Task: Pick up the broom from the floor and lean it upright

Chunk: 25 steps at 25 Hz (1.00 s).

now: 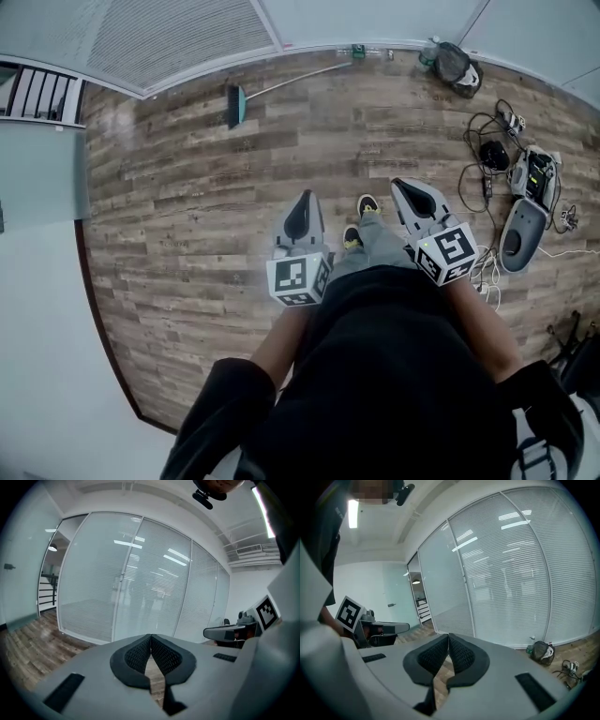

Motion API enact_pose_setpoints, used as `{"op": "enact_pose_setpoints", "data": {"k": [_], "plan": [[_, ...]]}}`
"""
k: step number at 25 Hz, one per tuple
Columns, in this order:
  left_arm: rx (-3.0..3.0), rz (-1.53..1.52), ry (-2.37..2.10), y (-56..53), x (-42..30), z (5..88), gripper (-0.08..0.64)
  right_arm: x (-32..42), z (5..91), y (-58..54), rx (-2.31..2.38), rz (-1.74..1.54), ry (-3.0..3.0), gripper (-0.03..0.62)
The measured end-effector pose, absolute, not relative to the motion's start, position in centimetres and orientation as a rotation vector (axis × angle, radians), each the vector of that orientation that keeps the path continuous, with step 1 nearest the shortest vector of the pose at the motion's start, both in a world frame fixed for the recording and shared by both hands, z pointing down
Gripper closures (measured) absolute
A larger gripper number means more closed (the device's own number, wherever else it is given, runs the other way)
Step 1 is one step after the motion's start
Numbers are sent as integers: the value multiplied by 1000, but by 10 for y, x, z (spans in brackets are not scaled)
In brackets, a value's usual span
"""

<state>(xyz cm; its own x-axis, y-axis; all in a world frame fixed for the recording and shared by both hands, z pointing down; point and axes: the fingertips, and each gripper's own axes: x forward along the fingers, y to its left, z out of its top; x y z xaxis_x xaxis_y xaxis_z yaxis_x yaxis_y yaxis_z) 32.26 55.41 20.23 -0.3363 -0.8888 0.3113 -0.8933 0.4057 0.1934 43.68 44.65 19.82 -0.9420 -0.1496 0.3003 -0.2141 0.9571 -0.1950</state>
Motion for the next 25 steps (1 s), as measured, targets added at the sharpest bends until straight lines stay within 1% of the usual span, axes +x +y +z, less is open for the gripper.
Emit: {"op": "enact_pose_setpoints", "data": {"k": [13, 25], "plan": [[1590, 205, -2295, 447, 289, 191, 538, 398, 210, 332, 294, 447, -2869, 574], [1549, 225, -2237, 393, 267, 209, 538, 363, 232, 280, 284, 520, -2826, 574]]}}
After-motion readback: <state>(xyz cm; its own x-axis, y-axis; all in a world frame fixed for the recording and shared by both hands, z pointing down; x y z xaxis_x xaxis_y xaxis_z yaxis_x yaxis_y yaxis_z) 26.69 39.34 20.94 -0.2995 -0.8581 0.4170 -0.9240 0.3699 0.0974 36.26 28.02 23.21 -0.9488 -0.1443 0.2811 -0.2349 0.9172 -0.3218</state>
